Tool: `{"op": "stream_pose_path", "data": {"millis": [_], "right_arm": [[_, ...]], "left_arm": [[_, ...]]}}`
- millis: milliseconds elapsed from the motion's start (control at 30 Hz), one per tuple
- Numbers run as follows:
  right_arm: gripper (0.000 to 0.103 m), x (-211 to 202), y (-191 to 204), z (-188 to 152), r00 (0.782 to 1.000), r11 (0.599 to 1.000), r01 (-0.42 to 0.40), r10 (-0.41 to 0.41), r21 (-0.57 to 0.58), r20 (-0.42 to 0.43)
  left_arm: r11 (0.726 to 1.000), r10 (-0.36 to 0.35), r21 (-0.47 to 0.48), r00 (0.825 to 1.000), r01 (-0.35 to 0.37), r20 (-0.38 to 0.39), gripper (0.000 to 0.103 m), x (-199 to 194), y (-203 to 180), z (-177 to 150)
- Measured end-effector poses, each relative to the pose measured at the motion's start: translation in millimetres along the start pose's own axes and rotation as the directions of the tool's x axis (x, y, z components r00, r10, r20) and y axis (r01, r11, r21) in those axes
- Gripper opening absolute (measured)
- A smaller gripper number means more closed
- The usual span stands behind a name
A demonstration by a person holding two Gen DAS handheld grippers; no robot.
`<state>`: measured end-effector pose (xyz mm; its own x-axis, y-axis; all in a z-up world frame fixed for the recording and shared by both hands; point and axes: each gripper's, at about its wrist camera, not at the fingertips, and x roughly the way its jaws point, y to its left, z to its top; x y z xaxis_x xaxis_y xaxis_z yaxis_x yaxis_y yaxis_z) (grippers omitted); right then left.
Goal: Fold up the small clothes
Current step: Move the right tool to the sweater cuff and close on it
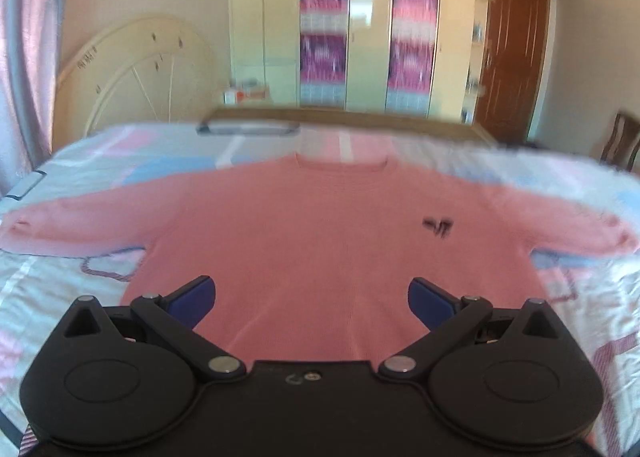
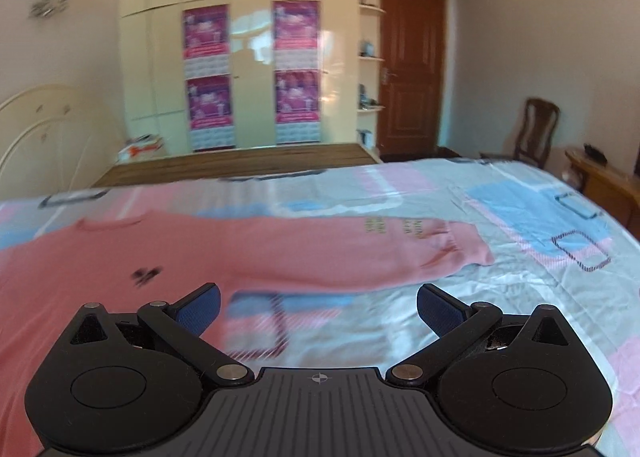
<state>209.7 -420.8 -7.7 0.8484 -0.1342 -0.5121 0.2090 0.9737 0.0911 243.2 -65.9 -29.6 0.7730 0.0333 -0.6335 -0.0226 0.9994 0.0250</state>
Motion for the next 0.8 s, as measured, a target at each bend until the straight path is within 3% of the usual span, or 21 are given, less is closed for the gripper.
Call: {"op": "stream_pose_path", "data": {"millis": [100, 300, 367, 400, 567, 633, 800], "right_arm": [[0.103, 35.4, -38.3, 14.0, 1.0, 0.997, 0.015, -0.015, 0.081, -0.01], [0.102, 93.7, -103.0, 25.5, 0.996, 0.981, 0.091, -0.087, 0.173, -0.034], [0.086, 109.3, -119.3, 25.0, 0.993, 0.976, 0.113, -0.108, 0.188, -0.039], [0.065, 118.0, -126.6, 24.0, 0.993, 0.973, 0.12, -0.113, 0.196, -0.047], [0.063, 149.4, -156.2, 12.4, 0.988, 0.947, 0.147, -0.126, 0.286, -0.092], [0.055, 159.2, -166.7, 8.2, 0.986, 0.938, 0.151, -0.123, 0.312, -0.109], [0.051, 184.4, -191.2, -2.3, 0.989, 0.906, 0.123, -0.076, 0.405, -0.13]], "left_arm": [[0.999, -0.031, -0.039, 0.997, 0.028, -0.076, 0.1, 28.6, -8.6, 9.0], [0.999, -0.041, -0.014, 0.991, 0.039, -0.124, 0.097, 70.3, -31.8, 22.8], [0.999, -0.04, -0.001, 0.99, 0.04, -0.135, 0.097, 79.4, -38.1, 26.3], [0.999, -0.037, 0.009, 0.989, 0.038, -0.143, 0.097, 84.7, -41.8, 27.9], [0.999, -0.017, 0.03, 0.988, 0.022, -0.156, 0.097, 103.2, -55.2, 32.9], [0.999, -0.009, 0.032, 0.987, 0.014, -0.162, 0.097, 111.1, -58.4, 34.6], [0.999, -0.017, 0.041, 0.982, 0.025, -0.19, 0.097, 130.7, -67.8, 40.3]]}}
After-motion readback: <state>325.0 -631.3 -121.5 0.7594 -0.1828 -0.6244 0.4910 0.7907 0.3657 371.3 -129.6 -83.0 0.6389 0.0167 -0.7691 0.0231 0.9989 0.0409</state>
